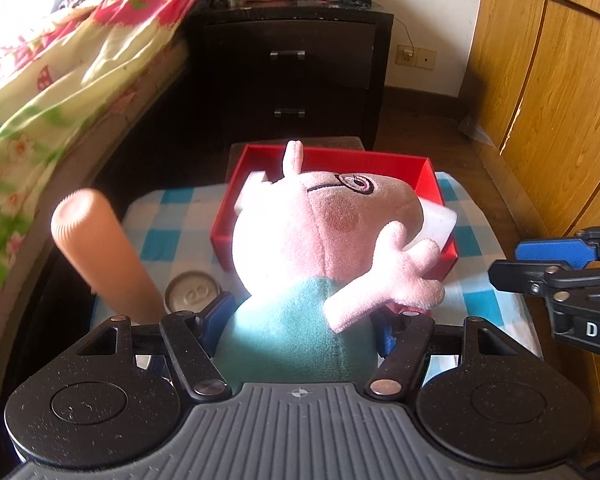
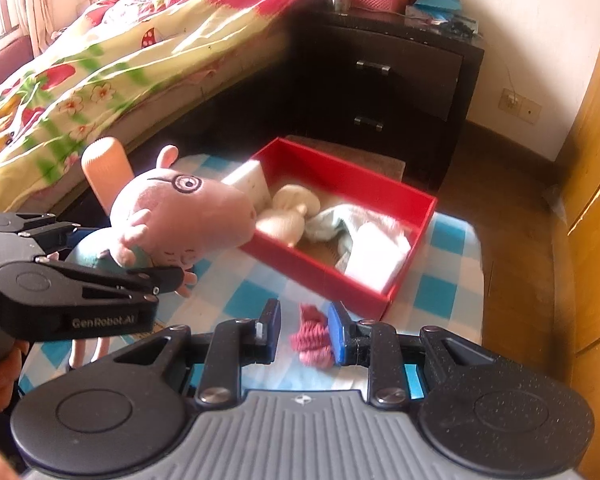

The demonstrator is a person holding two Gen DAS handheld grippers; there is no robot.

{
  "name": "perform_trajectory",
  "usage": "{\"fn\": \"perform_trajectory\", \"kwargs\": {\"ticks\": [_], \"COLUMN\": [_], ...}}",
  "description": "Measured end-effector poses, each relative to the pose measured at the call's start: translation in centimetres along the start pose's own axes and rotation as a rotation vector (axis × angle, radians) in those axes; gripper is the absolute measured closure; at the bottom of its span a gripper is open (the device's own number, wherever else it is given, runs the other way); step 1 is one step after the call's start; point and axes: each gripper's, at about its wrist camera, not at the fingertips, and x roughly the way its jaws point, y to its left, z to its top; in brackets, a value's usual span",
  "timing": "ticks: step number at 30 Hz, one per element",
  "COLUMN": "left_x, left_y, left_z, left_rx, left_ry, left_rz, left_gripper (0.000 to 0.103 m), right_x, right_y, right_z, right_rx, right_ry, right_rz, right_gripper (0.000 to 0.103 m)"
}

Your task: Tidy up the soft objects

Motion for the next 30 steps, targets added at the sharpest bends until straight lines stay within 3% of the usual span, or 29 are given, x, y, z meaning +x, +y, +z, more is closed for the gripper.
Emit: {"fn": "perform_trajectory", "kwargs": {"ticks": [17,30], "left_x": [0.8,2.2], "left_y": [-1.4,-1.8], "left_z": [3.7,8.2], "left_rx": [0.035,0.031], "left_ry": [-0.036,-0.065], "left_rz": [0.028,0.061], "left_gripper": [0.035,0.035], "right_x": [1.3,3.0], "right_y": [-1.9,-3.1], "right_z": [3.0,6.7], "right_rx": [0.043,0.063], "right_ry": [-0.035,-0.063], "right_rz": [-0.035,-0.073], "right_gripper": [0.098,0.098]}}
